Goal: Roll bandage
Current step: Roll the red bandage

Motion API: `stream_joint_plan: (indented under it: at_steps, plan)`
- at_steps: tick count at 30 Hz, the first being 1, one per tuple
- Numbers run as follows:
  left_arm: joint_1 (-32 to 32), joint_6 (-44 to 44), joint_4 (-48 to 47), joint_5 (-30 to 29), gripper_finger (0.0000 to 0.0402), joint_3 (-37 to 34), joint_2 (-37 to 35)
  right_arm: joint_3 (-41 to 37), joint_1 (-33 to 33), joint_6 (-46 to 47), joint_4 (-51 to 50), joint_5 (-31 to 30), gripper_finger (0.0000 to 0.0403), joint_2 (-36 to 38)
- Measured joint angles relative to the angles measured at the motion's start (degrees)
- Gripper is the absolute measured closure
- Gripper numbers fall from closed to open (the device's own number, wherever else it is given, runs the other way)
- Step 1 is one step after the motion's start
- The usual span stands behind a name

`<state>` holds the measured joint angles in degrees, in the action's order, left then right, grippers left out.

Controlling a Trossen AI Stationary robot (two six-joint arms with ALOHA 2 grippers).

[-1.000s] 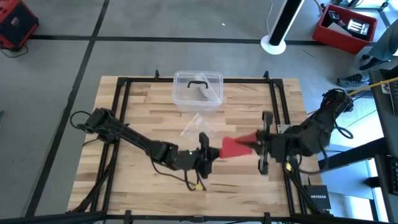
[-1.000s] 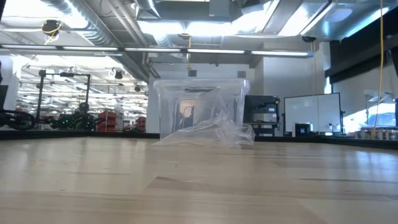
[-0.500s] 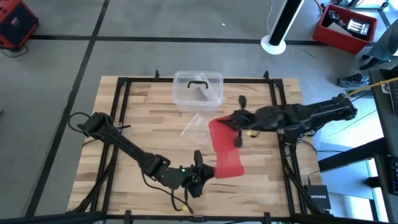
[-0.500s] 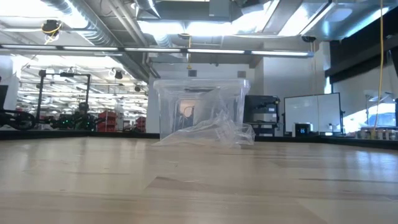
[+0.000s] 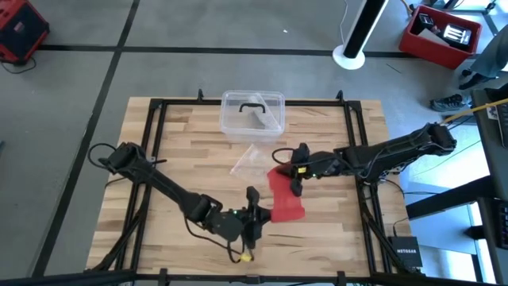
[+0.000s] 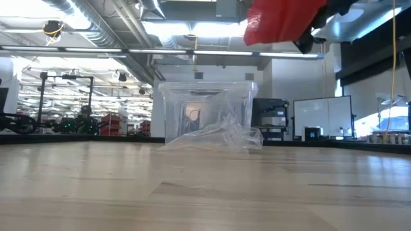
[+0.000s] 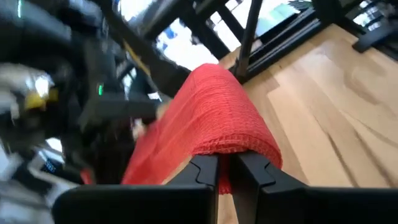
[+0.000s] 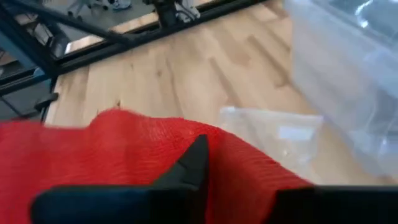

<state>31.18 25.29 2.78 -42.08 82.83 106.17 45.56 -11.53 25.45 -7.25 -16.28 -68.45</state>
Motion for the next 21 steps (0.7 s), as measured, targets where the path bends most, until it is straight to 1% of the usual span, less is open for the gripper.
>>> stream_joint_plan:
  at_steps: [3, 6, 9, 11, 13, 15, 16, 18, 21]
  plan:
    - [-1.2, -7.2, -2.6, 0.4, 0.0389, 0.0, 0.0, 0.1, 0.0, 2.9, -2.6, 2.4, 0.0290, 0.0]
    - [-1.9, -13.5, -6.2, 0.6, 0.0389, 0.0, 0.0, 1.8, 0.0, 3.1, -5.2, 2.4, 0.0240, 0.5]
    - [-2.2, -17.7, -8.8, 1.8, 0.0389, 0.1, 0.4, 3.5, 0.0, 3.1, -6.1, 1.9, 0.0196, 0.5]
    - [-2.6, -18.9, -9.4, 3.4, 0.0389, 0.1, 1.3, 4.2, 0.0, 3.2, -6.3, 0.6, 0.0172, 0.5]
    - [-3.1, -20.1, -9.4, 4.9, 0.0389, 0.1, 2.3, 4.4, 0.0, 3.4, -6.0, -2.6, 0.0153, 0.5]
    - [-3.5, -21.6, -9.4, 6.1, 0.0389, 0.1, 3.3, 4.3, 0.6, 6.1, -6.6, -6.0, 0.0138, -0.1]
    - [-3.6, -22.2, -9.4, 6.3, 0.0389, 0.1, 3.9, 4.1, 1.2, 8.1, -6.5, -6.3, 0.0132, -0.7]
    - [-3.8, -23.7, -9.2, 7.0, 0.0389, 0.1, 4.8, 3.6, 2.1, 11.2, -7.0, -3.8, 0.0122, -2.3]
    - [-3.9, -25.9, -9.2, 7.8, 0.0389, 0.1, 5.9, 3.5, 3.6, 14.6, -8.9, 4.2, 0.0116, -4.6]
